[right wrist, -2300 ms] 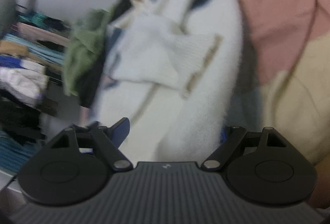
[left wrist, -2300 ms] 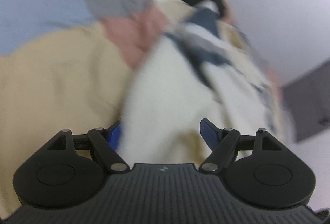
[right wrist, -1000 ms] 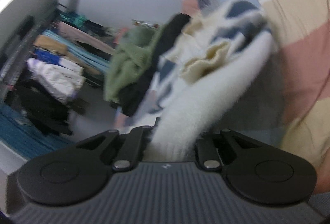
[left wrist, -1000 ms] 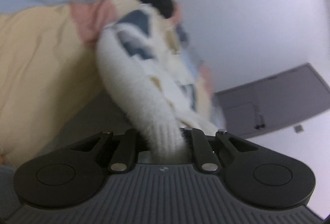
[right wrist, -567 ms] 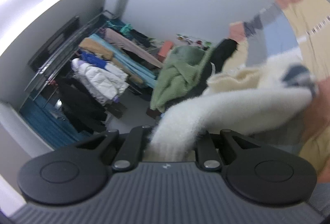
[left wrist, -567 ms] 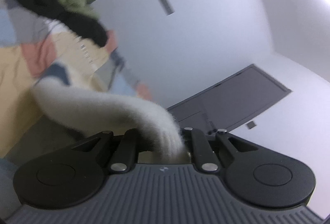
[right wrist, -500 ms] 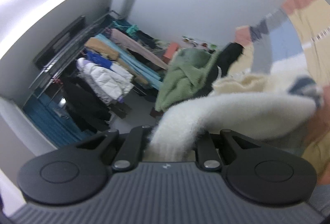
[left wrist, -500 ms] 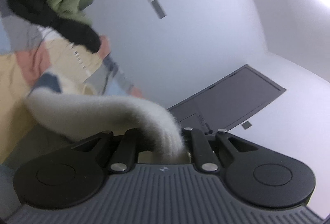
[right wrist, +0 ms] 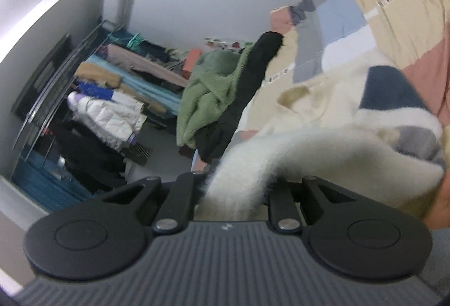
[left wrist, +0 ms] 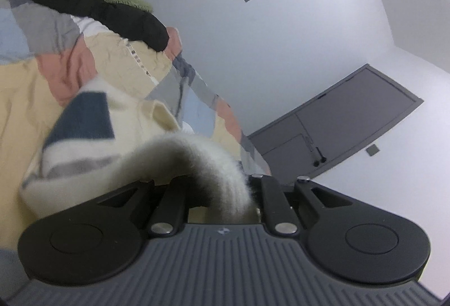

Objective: Fold large clothes

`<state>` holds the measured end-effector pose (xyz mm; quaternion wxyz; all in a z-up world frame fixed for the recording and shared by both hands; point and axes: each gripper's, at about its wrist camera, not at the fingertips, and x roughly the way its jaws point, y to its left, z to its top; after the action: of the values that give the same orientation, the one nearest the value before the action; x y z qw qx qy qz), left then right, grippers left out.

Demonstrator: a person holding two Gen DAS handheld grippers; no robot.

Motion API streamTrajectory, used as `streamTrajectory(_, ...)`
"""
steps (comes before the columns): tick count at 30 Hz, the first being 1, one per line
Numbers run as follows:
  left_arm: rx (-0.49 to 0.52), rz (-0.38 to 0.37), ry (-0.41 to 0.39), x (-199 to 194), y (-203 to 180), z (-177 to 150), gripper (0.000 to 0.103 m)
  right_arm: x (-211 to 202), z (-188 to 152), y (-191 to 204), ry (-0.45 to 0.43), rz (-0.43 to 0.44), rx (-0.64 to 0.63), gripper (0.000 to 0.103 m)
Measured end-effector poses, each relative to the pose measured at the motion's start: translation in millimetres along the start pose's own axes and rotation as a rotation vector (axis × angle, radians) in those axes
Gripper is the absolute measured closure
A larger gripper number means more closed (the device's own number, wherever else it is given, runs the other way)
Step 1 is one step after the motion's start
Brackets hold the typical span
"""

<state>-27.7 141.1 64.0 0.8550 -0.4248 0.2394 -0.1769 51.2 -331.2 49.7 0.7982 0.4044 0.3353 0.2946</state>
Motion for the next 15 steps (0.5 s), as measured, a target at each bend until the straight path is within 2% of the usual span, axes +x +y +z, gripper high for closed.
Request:
streamTrajectory(9, 0.065, 0.108, -0.052, 112.9, 18.2, 74.4, 0.088, 77.2, 64.2, -24.9, -0.08, -0.062, 0.123, 0.084)
streamTrajectory(13, 0.095, 0.183, -0.031, 160.5, 39.4, 97.7, 0.088, 128.6, 88.4, -42.2, -0.107, -0.161, 0.077, 0.084)
streamTrajectory(15, 0.077, 0.207, -0.011, 182.2, 58.6, 108.0, 0.088, 147.7, 92.3, -58.1, -0.098, -0.178, 0.106, 0.084)
